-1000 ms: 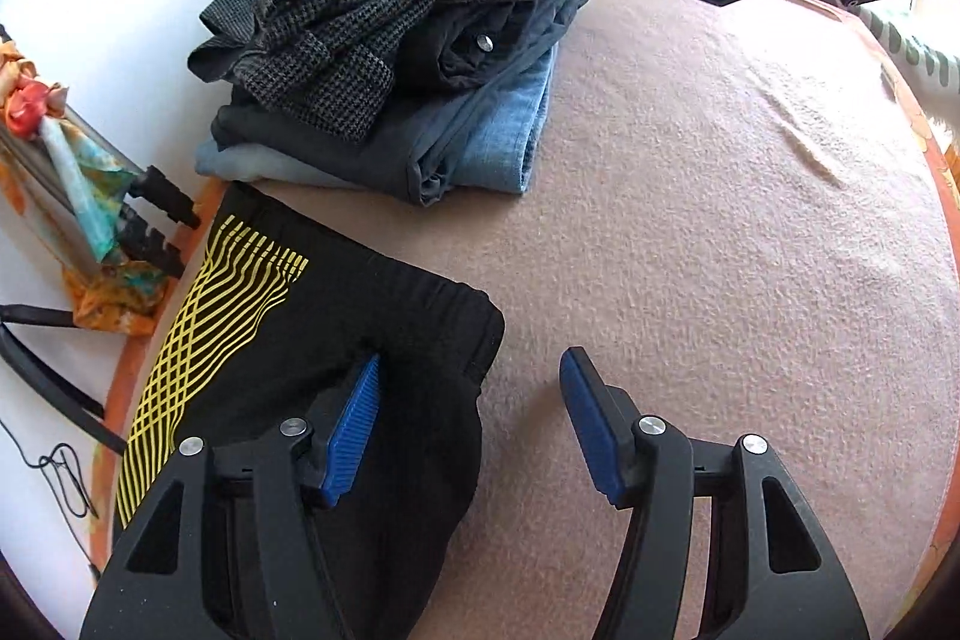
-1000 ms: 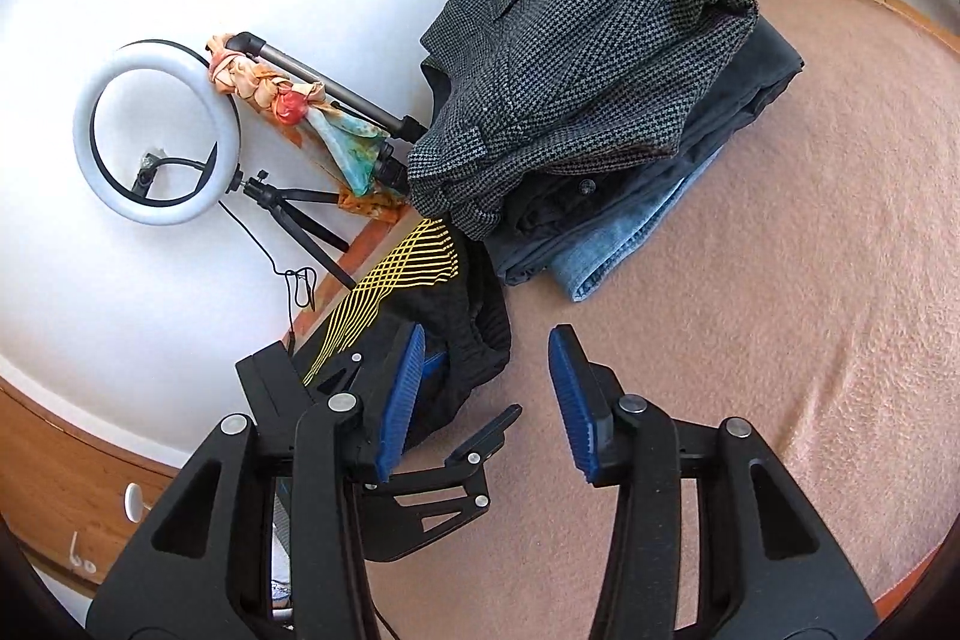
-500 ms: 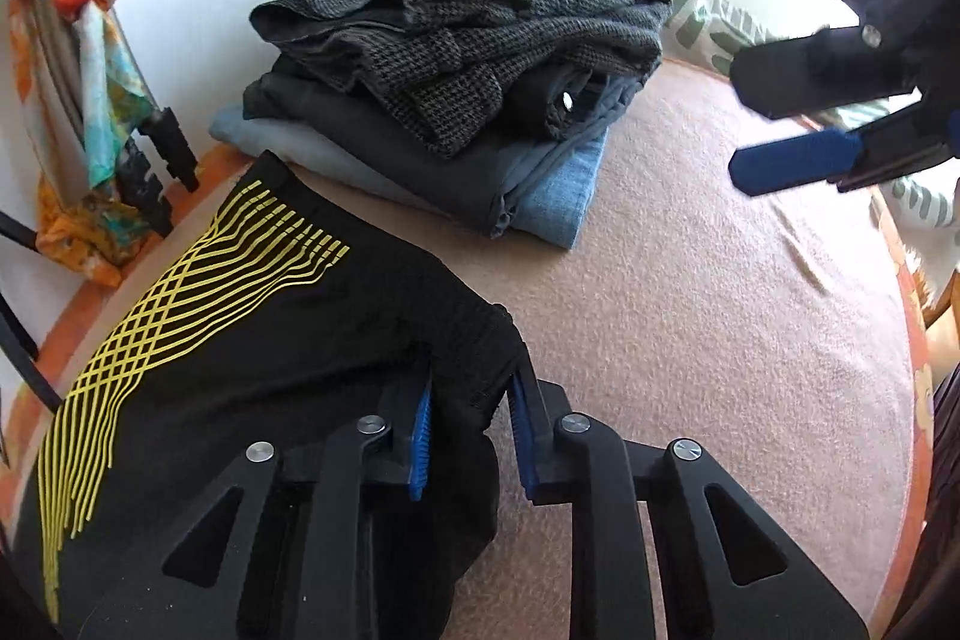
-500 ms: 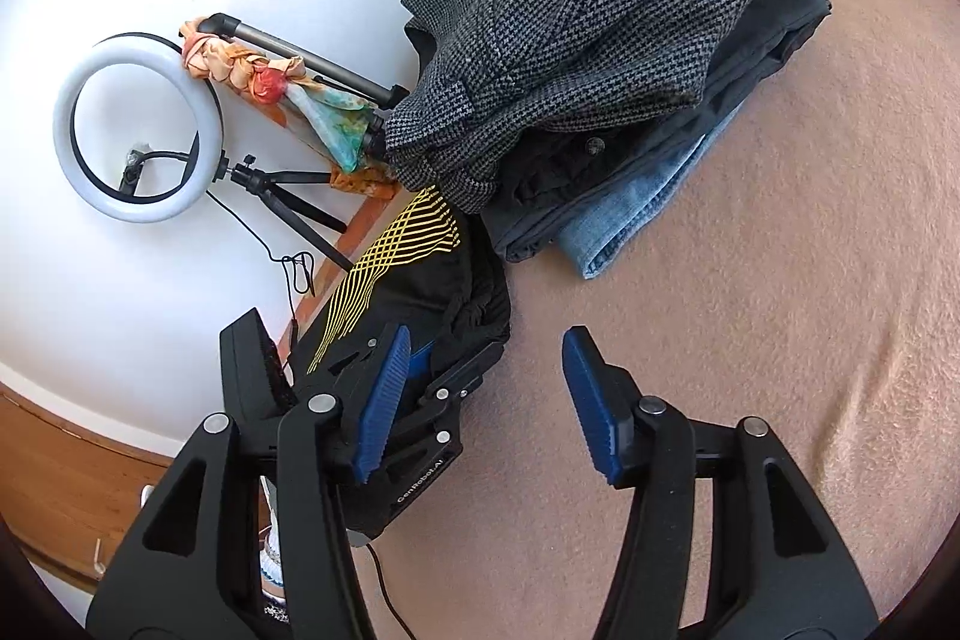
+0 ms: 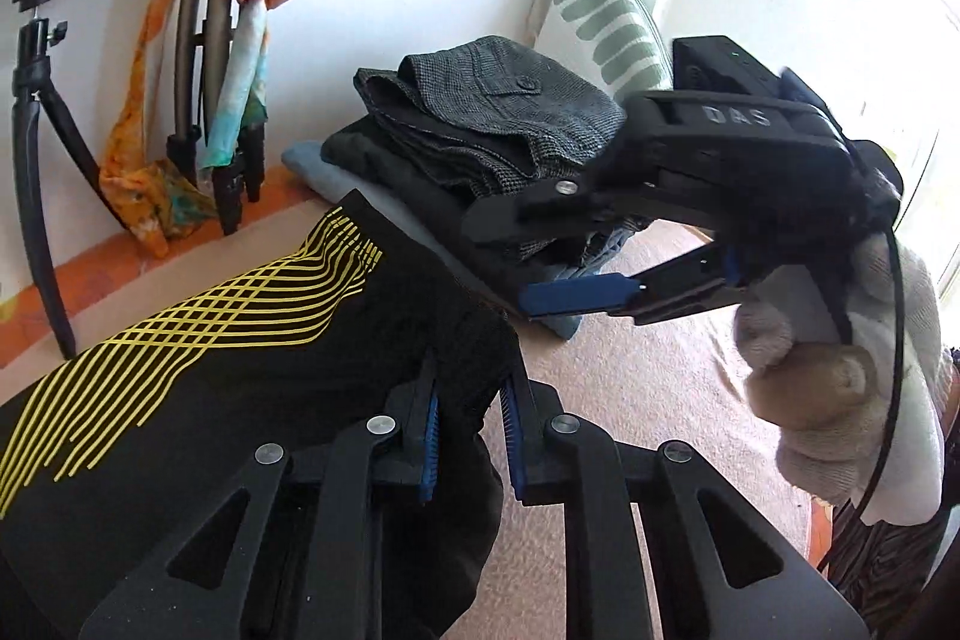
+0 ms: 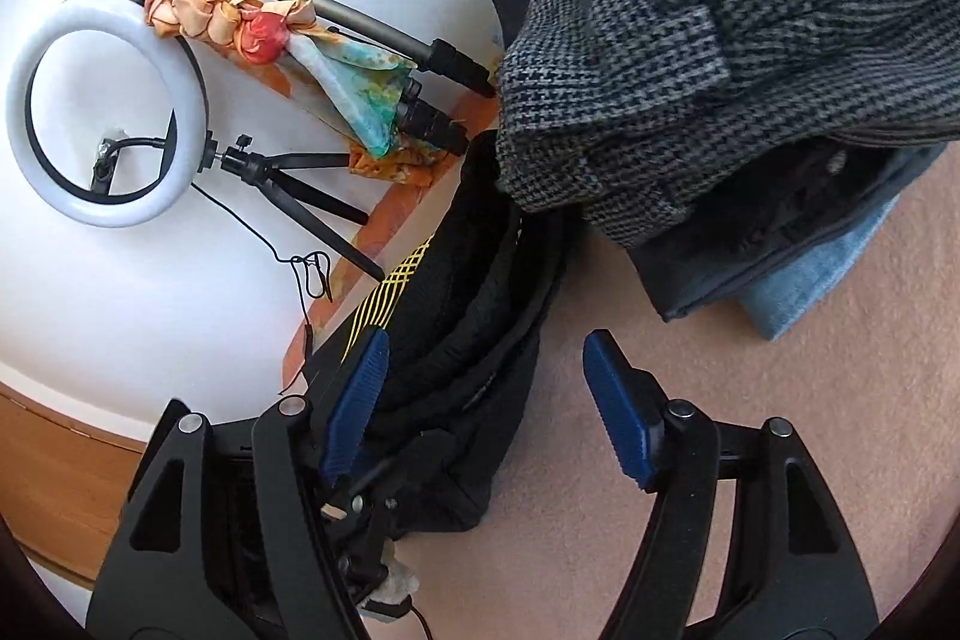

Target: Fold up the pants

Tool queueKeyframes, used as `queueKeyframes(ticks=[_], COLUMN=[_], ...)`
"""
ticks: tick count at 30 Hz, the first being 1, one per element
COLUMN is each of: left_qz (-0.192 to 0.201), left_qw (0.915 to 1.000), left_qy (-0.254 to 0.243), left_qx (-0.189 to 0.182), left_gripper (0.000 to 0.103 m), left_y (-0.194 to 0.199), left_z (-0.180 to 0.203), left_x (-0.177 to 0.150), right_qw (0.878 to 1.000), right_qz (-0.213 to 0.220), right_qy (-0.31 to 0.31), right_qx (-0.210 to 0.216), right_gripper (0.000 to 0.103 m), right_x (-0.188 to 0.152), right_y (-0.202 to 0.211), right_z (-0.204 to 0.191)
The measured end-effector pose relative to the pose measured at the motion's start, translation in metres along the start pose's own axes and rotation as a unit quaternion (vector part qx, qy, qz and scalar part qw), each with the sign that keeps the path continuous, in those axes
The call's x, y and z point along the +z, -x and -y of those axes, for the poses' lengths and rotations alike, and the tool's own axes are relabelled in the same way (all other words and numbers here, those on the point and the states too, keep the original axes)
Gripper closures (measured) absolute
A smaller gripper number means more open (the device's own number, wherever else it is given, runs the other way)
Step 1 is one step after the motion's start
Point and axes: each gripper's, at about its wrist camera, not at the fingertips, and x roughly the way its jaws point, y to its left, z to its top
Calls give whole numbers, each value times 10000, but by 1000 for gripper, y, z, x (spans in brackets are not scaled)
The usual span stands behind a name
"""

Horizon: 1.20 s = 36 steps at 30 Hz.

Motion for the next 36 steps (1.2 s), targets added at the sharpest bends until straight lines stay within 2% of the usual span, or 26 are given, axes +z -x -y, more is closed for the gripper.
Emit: queueKeyframes(ticks=[2, 8, 12, 14, 16, 19, 24, 28, 36], left_qz=[18, 35, 68, 104, 145, 212, 479, 700, 1224], left_qw=[10000, 9998, 9998, 9997, 9996, 9994, 9982, 9967, 9891], left_qy=[-42, -176, -88, -97, -36, 58, 169, 284, 814], left_qx=[-42, -92, -187, -187, -231, -280, -309, -289, -103], left_gripper=[88, 88, 88, 88, 88, 88, 88, 88, 88], left_y=[2, -2, 1, 6, 9, 16, 40, 67, 132], left_z=[0, 3, -1, 1, 1, 2, 5, 2, -23], left_x=[0, 2, 0, -2, -4, -7, -8, -10, -34], right_qw=[9999, 9994, 9992, 9993, 9996, 9999, 9984, 9952, 9829], right_qz=[-30, -87, 27, 105, 137, 121, 340, 349, 312], right_qy=[-137, -337, -342, -327, -212, -48, 449, 909, 1792], right_qx=[76, -82, -205, -165, -158, -66, -60, -48, -299], right_gripper=[32, 31, 31, 40, 73, 87, 90, 90, 90], right_x=[7, 18, 22, 23, 22, 18, 12, 6, -23], right_y=[-15, -53, -63, -63, -65, -64, -49, -39, -50], right_z=[-2, 1, 5, 3, -4, -15, -47, -80, -158])
